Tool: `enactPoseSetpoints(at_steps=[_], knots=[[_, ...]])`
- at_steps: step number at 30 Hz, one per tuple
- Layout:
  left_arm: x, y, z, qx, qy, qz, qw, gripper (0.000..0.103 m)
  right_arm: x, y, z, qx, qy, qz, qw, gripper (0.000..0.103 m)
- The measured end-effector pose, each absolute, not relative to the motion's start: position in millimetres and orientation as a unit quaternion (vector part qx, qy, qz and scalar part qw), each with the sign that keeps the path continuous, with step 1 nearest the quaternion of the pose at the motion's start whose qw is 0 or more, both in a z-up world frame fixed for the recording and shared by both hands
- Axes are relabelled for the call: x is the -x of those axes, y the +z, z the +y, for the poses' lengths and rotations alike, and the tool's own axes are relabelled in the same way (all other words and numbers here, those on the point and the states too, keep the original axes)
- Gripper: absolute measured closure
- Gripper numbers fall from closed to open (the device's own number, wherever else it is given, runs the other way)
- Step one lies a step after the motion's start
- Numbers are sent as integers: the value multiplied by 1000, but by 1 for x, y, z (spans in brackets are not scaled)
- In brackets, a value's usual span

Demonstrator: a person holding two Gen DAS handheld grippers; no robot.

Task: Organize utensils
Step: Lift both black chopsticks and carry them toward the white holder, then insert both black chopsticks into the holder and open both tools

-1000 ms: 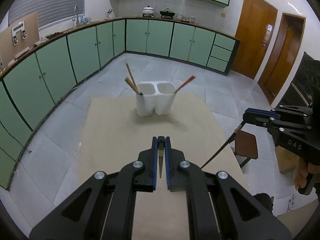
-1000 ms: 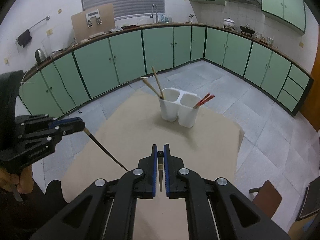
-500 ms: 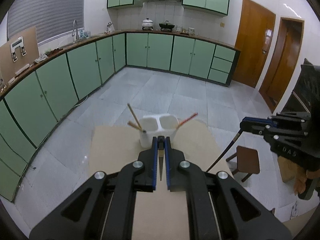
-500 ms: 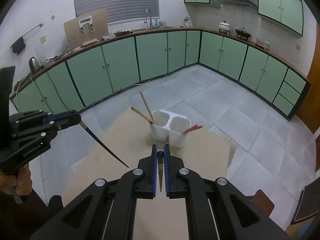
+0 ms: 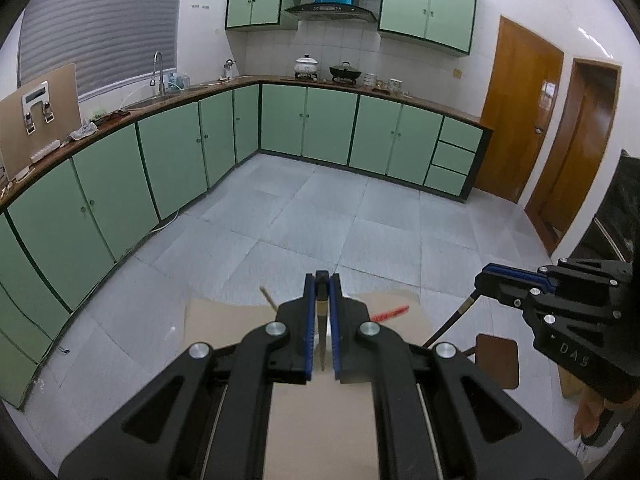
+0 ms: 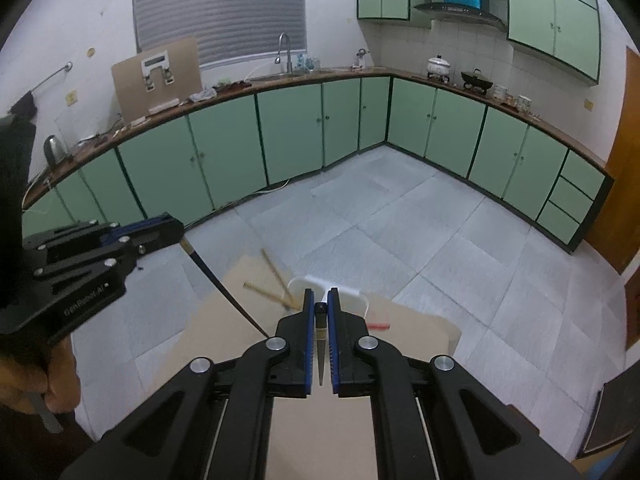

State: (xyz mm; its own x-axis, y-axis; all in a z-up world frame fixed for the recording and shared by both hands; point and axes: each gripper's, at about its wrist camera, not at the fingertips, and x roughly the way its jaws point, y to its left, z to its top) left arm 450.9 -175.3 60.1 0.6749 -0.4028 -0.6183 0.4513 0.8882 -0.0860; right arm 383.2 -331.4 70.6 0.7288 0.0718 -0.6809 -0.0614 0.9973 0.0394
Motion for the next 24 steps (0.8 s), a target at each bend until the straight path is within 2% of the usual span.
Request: enactPoseSetpoints(at_steps=[12, 24], knots=[[-526, 35, -193, -22, -211, 338, 917, 97, -461, 71, -347, -23, 9, 345, 938, 97], [-588, -39, -200, 5, -208, 360, 909, 97, -519, -8, -381, -63, -7, 369, 927, 97]])
